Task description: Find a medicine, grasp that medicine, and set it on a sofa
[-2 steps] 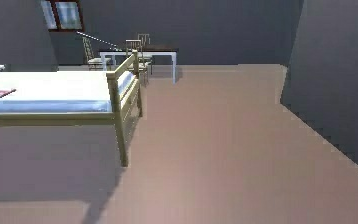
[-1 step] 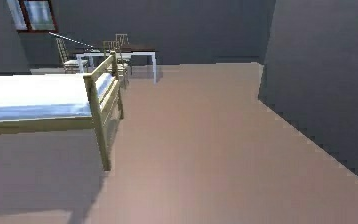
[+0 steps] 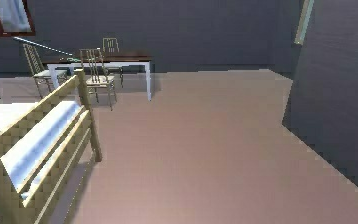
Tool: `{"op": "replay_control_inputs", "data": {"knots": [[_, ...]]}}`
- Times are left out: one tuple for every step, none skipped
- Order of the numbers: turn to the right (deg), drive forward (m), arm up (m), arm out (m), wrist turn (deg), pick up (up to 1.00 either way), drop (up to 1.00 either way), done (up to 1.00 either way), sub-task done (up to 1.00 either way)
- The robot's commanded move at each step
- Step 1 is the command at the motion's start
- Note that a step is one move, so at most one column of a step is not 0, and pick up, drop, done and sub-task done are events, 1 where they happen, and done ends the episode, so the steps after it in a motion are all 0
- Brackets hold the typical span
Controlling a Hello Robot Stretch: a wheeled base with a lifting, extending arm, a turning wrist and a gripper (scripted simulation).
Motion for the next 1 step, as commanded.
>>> {"op": "replay_control_inputs", "data": {"knots": [[3.0,0.00,0.00,0.00,0.0,0.00,0.00,0.00,0.00]]}}
